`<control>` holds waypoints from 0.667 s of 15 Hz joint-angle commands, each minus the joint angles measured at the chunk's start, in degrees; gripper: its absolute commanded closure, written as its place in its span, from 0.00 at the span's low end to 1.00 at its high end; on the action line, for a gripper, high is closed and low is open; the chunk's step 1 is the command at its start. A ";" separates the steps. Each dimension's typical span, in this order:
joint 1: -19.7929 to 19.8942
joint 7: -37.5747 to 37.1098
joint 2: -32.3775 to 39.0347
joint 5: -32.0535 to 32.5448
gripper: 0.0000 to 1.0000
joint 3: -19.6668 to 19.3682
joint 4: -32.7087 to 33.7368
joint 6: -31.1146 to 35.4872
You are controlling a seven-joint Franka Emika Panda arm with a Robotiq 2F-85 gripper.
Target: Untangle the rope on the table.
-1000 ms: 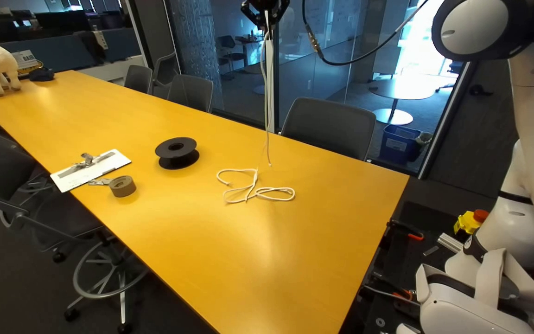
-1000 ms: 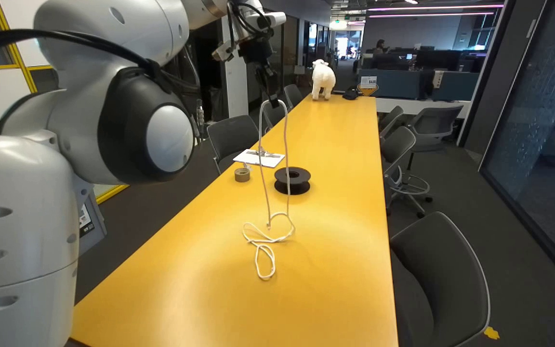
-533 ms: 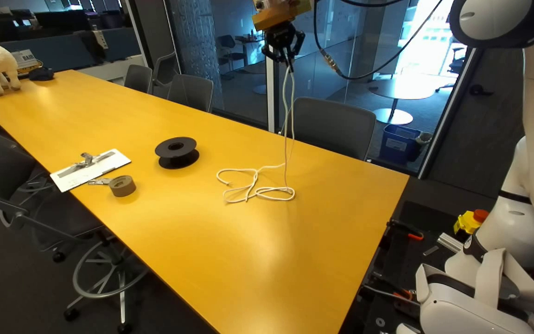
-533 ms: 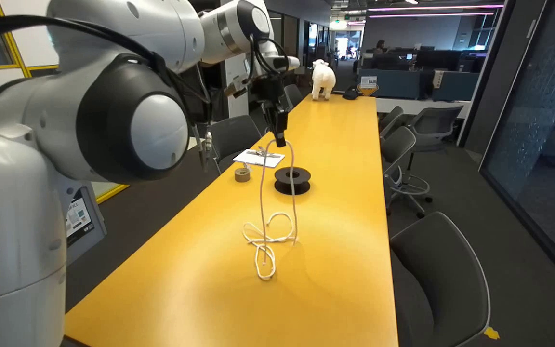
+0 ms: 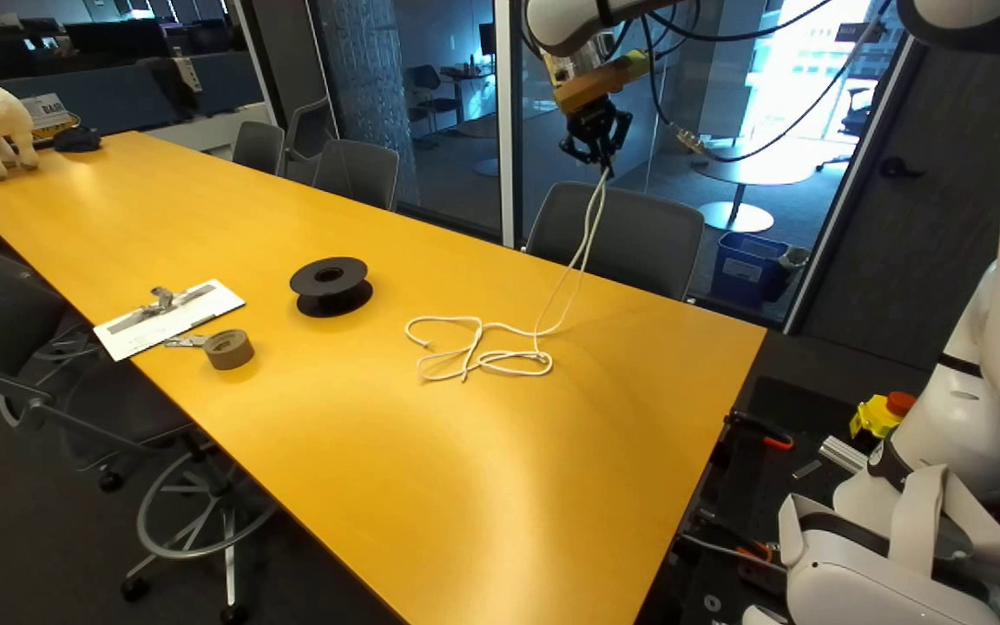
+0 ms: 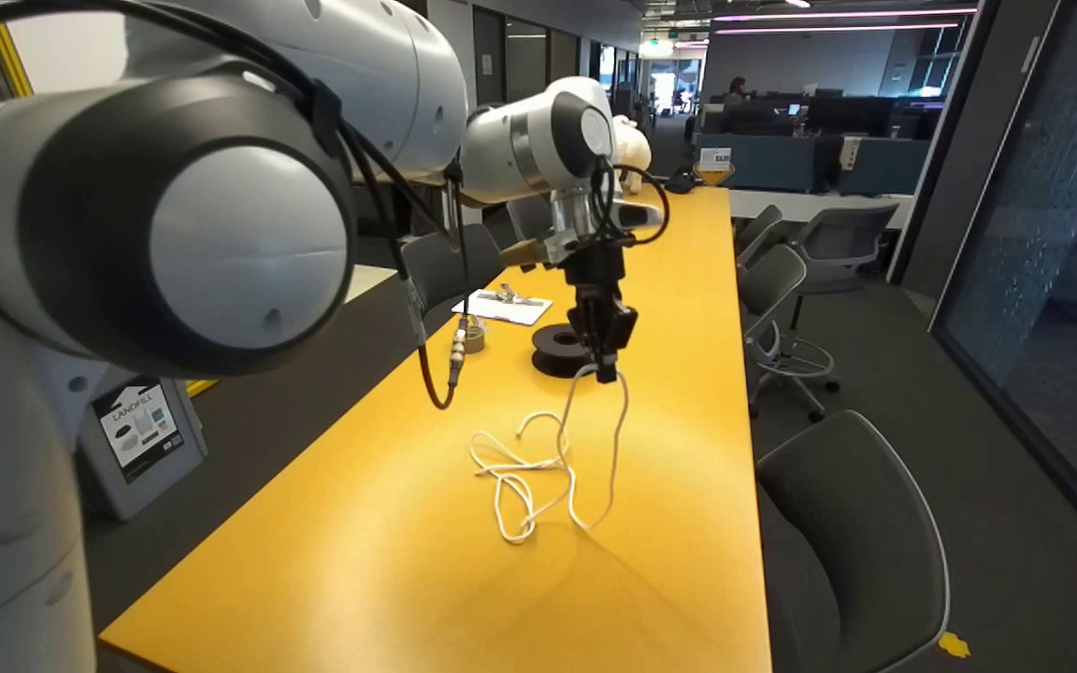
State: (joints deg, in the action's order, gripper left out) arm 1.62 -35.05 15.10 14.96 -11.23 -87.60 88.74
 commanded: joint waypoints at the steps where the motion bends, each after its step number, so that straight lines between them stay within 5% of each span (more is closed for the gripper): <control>1: 4.26 9.13 -8.11 -1.17 0.98 0.10 -14.16 7.32; 5: 8.50 23.65 -13.51 -2.41 0.98 -0.53 -25.95 12.21; 10: 11.52 37.27 -14.03 -2.71 0.98 -2.01 -32.76 12.49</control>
State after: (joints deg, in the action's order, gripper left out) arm 11.95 -4.28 3.12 12.92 -12.52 -115.78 99.52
